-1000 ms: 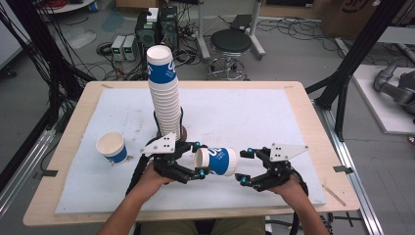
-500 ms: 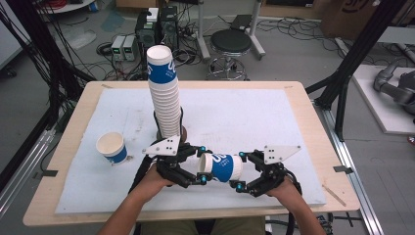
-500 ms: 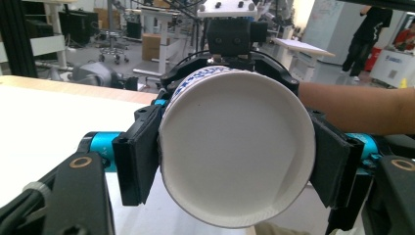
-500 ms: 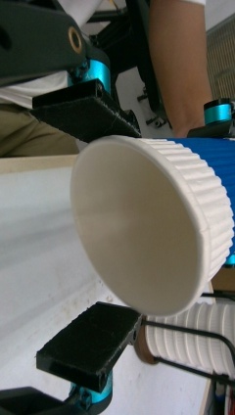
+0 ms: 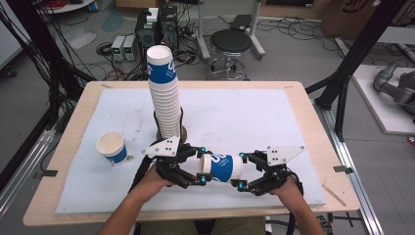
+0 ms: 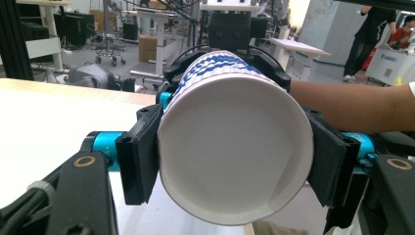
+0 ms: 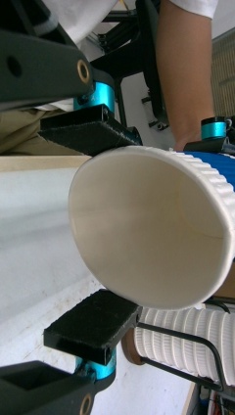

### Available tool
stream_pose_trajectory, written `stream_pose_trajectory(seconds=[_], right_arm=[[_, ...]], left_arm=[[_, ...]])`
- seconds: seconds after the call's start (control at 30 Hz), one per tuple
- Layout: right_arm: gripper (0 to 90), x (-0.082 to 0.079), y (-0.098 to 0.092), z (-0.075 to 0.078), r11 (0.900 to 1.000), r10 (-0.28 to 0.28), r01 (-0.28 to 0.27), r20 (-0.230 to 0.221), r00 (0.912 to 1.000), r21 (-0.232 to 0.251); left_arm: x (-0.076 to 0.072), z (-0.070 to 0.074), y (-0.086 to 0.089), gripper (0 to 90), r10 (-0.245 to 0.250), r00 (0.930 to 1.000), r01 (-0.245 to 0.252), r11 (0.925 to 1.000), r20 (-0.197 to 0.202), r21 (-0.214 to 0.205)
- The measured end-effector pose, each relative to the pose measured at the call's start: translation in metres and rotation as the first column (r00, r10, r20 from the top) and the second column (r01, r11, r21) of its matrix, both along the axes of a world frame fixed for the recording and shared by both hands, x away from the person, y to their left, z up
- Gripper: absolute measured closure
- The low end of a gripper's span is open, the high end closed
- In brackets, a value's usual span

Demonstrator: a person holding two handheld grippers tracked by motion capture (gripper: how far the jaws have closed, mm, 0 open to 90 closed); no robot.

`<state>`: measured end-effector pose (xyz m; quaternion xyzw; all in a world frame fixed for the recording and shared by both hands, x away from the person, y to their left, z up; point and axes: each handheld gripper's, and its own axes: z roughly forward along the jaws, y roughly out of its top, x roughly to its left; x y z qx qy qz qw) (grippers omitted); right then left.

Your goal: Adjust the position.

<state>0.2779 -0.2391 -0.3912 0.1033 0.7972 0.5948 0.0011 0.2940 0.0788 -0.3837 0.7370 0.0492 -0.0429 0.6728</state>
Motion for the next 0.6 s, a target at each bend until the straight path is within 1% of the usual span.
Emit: stream_pose_trajectory(seconds=[0.1,0.27,0.3,0.5,0.53,0.6], right_arm=[[29.0,0.0004,-0.0005,0.0005,1.0000,-0.005,0.005,0.002,1.0000,-0.003],[30.1,0.0006,-0.0011,0.0012,0.9999,-0.006,0.006,0.006,1.0000,-0.016],[30.1,0.0003,-0.0011,0.0015,0.9998,-0.007,0.007,0.003,1.0000,-0.021],[31.0,-0.0001,0.0004,0.0022,0.9995,0.004,-0.003,0.007,1.0000,-0.033],[31.0,-0.0001,0.0004,0.0022,0.9993,0.005,-0.005,0.007,1.0000,-0.036],[31.0,-0.0001,0.0002,0.0022,0.9994,0.005,-0.005,0.007,1.0000,-0.035]], left_arm=[[-0.0001,-0.0003,-0.0004,31.4,0.009,0.9999,-0.009,1.0000,-0.005,0.001],[-0.0019,-0.0002,-0.0015,30.8,0.024,0.9997,-0.024,0.9992,0.010,0.031],[-0.0023,-0.0004,-0.0020,30.4,0.027,0.9996,-0.027,0.9991,0.007,0.032],[-0.0040,0.0000,-0.0043,25.7,0.039,0.9992,-0.039,0.9977,0.009,0.056],[-0.0044,0.0002,-0.0049,23.9,0.051,0.9987,-0.052,0.9967,0.005,0.062],[-0.0051,0.0007,-0.0057,21.1,0.060,0.9981,-0.061,0.9952,0.008,0.076]])
